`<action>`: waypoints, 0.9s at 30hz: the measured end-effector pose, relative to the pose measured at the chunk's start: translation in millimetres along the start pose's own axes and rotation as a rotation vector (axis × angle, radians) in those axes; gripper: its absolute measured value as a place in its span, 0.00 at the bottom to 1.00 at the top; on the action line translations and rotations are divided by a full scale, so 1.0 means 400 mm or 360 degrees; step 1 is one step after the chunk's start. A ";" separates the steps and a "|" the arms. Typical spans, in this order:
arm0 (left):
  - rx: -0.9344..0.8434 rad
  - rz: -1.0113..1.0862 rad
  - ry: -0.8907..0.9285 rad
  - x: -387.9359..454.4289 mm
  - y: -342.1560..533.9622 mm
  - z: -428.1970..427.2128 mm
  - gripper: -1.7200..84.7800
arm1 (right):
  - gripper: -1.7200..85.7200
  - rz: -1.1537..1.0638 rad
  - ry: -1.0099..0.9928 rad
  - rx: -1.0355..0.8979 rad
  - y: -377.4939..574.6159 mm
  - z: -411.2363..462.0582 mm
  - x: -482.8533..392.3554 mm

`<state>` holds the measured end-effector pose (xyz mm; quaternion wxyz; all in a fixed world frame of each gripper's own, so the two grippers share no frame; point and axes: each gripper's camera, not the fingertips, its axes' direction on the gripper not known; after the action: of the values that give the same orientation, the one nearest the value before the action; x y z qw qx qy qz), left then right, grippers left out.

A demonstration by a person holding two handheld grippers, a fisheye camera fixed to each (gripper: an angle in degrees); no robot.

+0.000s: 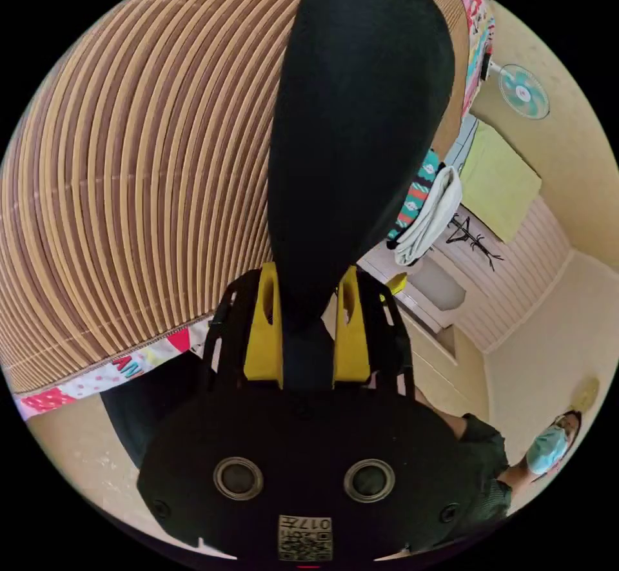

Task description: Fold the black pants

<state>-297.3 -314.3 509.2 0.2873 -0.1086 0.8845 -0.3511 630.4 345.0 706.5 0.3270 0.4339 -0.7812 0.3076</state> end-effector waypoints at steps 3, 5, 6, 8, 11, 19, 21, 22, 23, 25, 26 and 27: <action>-0.0059 -0.0040 0.0368 0.043 0.043 0.052 0.09 | 0.41 -0.0028 0.0013 -0.0091 -0.031 0.033 0.013; -0.0061 0.0092 0.0472 0.136 0.094 0.066 0.08 | 0.42 -0.0093 -0.0022 -0.0129 -0.056 0.049 0.011; -0.0063 0.0105 0.0479 0.158 0.107 0.067 0.08 | 0.42 -0.0136 -0.0038 -0.0161 -0.077 0.060 0.008; -0.0065 0.0140 0.0451 0.233 0.163 0.069 0.08 | 0.40 -0.0215 -0.0131 -0.0224 -0.111 0.081 0.000; 0.0012 0.0199 0.0332 0.294 0.230 0.035 0.08 | 0.35 -0.0276 -0.0100 -0.0286 -0.133 0.101 -0.037; 0.0466 0.0580 0.0286 0.387 0.478 -0.282 0.08 | 0.27 -0.0969 0.0360 -0.0980 0.002 0.453 -0.285; 0.0655 0.0640 0.0265 0.384 0.569 -0.381 0.08 | 0.25 -0.1101 0.0344 -0.1278 0.084 0.648 -0.316; 0.0798 0.0661 0.0273 0.373 0.634 -0.449 0.08 | 0.24 -0.1131 0.0329 -0.1353 0.108 0.700 -0.321; 0.0941 0.0668 0.0284 0.361 0.700 -0.517 0.08 | 0.24 -0.1185 0.0295 -0.1503 0.159 0.806 -0.329; 0.1173 0.0677 0.0256 0.351 0.798 -0.618 0.08 | 0.22 -0.1239 0.0232 -0.1718 0.246 0.972 -0.331; 0.1318 0.0672 0.0235 0.343 0.860 -0.687 0.08 | 0.22 -0.1261 0.0179 -0.1845 0.305 1.080 -0.326; 0.1381 0.0663 0.0228 0.338 0.888 -0.722 0.08 | 0.21 -0.1276 0.0128 -0.1957 0.365 1.184 -0.314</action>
<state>-572.6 53.1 378.1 0.3085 0.2250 0.6770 -0.6292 438.0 106.3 297.3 0.6272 0.4129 -0.5812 -0.3138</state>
